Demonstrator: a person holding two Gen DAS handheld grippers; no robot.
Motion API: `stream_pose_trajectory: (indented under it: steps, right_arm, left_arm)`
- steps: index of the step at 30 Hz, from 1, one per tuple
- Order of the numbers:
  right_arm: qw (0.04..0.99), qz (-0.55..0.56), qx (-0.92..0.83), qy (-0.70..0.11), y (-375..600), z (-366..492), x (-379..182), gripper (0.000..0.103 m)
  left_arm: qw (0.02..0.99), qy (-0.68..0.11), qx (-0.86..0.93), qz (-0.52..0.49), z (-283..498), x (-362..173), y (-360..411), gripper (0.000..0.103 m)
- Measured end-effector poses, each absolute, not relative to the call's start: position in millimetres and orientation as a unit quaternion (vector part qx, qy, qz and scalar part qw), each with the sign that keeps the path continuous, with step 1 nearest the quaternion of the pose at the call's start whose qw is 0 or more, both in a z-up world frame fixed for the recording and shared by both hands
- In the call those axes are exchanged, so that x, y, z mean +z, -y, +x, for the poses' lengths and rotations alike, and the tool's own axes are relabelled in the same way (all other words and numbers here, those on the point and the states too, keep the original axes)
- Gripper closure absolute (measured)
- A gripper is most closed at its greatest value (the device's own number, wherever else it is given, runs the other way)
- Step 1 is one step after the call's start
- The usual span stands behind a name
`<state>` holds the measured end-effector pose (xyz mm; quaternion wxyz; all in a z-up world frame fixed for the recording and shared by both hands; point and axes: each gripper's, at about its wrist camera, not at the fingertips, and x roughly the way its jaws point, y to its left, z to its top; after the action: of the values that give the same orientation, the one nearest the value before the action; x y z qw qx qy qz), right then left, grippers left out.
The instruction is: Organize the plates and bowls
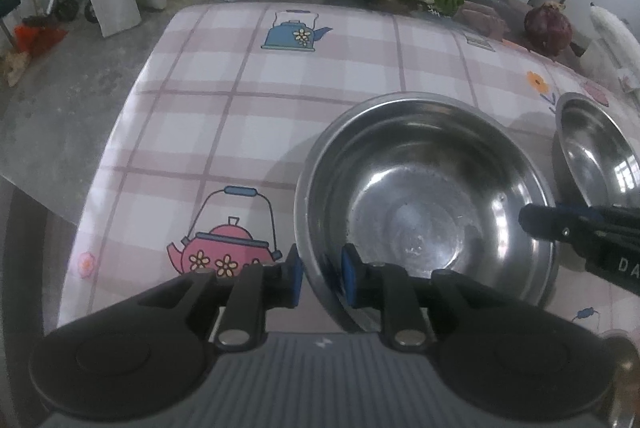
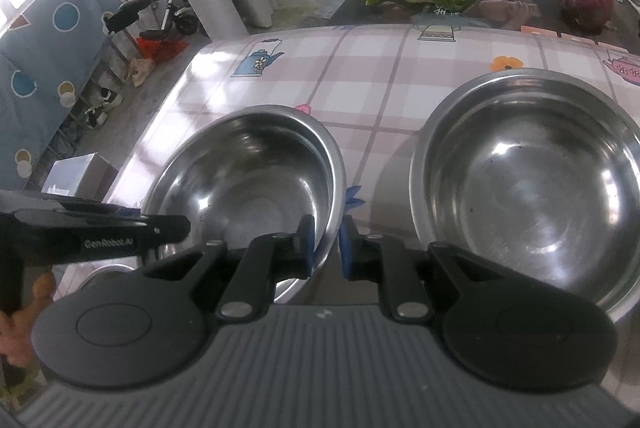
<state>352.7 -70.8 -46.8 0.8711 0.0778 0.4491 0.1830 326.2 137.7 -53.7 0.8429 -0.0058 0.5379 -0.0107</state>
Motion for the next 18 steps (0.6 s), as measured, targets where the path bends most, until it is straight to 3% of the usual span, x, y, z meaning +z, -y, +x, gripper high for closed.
stream_pose_trajectory:
  steps: [18]
  right_arm:
    - [0.872,0.078,0.181,-0.448,71.5,343.3,-50.5,0.088]
  left_arm:
    - [0.84,-0.543,0.002,0.009,327.2,-58.3,-127.2,0.078]
